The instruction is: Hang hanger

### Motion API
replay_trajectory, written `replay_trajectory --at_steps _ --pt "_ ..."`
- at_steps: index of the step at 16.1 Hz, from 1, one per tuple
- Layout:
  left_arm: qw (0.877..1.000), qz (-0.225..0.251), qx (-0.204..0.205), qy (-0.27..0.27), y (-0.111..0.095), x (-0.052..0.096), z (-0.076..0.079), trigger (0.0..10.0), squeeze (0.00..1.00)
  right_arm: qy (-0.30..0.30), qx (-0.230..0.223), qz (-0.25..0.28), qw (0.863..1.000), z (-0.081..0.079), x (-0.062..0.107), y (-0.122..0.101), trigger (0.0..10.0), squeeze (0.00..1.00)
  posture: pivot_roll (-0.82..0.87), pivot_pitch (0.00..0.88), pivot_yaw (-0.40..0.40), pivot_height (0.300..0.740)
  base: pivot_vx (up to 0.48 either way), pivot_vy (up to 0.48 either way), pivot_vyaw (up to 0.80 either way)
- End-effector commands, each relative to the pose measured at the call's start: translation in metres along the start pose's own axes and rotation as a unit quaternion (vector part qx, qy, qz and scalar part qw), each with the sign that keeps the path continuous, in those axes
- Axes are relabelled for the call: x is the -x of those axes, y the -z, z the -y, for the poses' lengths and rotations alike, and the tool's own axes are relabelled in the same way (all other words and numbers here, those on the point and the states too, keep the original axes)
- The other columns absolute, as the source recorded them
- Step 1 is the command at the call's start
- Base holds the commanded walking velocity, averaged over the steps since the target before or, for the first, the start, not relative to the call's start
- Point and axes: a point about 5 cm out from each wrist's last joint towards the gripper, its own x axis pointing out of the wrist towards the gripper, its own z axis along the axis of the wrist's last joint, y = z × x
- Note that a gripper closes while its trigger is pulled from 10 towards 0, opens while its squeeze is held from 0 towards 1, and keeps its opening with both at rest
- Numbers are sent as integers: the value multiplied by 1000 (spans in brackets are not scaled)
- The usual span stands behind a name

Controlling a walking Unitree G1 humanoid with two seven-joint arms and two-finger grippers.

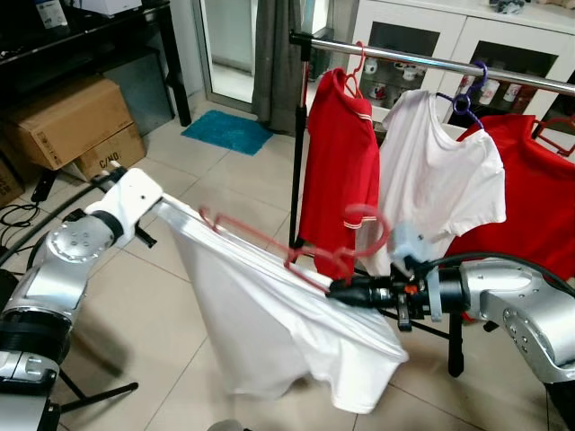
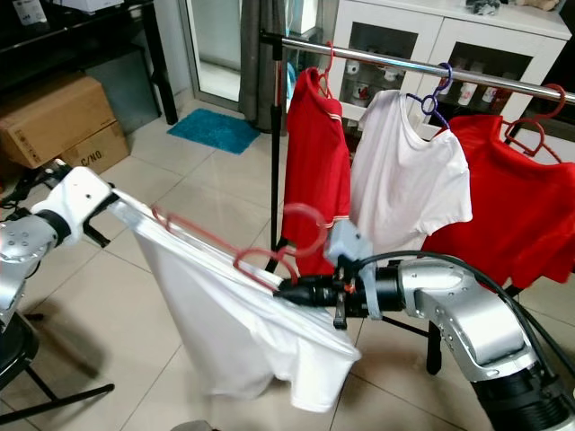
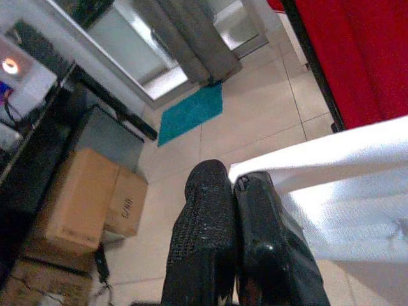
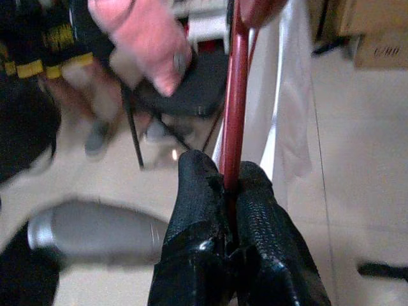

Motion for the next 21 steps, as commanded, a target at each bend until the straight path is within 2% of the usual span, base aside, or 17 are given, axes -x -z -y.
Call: replay_trajectory --at_steps 1,2,3,6,8,10,11,12,13,14,15,16,17,18,19,20,21 --pt "997 -26 32 -63 10 8 -24 0 0 16 -19 8 1000 3 11 2 0 0 56 0 21 740 0 0 0" --pt "997 -24 43 -58 11 6 -21 0 0 25 -23 21 999 5 11 0 0 0 56 0 21 740 0 0 0" --pt "996 -2 81 -23 6 2 -6 0 0 56 -33 46 997 9 7 -1 0 0 58 0 18 740 0 0 0" --pt "988 41 125 78 -8 -1 31 0 0 143 -38 97 984 22 -4 -7 0 0 59 0 17 740 0 0 0" --pt "964 73 167 192 -29 2 79 0 0 261 -60 179 947 43 -15 -18 0 0 66 0 14 740 0 0 0" --pt "931 105 179 300 -49 14 112 0 0 342 -77 226 909 55 -16 -23 0 0 68 0 14 740 0 0 0" --pt "916 110 169 348 -54 24 124 0 0 390 -94 257 879 62 -13 -26 0 0 69 0 14 740 0 0 0" --pt "903 117 157 383 -59 32 134 0 0 439 -127 312 833 71 -3 -29 0 0 71 0 13 740 0 0 0" --pt "906 116 165 372 -59 33 133 0 0 461 -137 322 815 74 1 -28 0 0 75 0 10 740 0 0 0" --pt "910 115 170 362 -59 32 132 0 0 472 -138 318 811 75 2 -27 0 0 75 0 10 740 0 0 0" --pt "927 111 183 309 -56 30 125 0 0 496 -127 278 812 76 3 -18 118 0 75 0 7 740 0 0 0" --pt "936 107 201 266 -54 29 118 0 0 516 -124 246 811 74 1 -11 2118 0 80 0 -1 740 0 0 0" --pt "952 102 237 163 -50 31 103 10000 0 510 -143 197 825 67 -10 1 10000 0 82 0 -22 740 0 0 0" --pt "952 98 272 101 -47 32 95 10000 0 505 -153 195 827 59 -13 5 10000 0 85 0 -38 740 0 0 0" --pt "941 86 326 36 -42 37 93 10000 0 506 -153 195 826 46 -14 10 10000 0 95 0 -58 740 0 0 -800" --pt "926 89 367 12 -42 42 101 10000 0 531 -146 216 807 42 -9 9 10000 0 96 0 -58 740 0 0 -800" --pt "918 95 384 -5 -43 44 104 10000 0 520 -166 247 800 41 -7 3 10000 0 95 0 -59 740 0 0 -800"
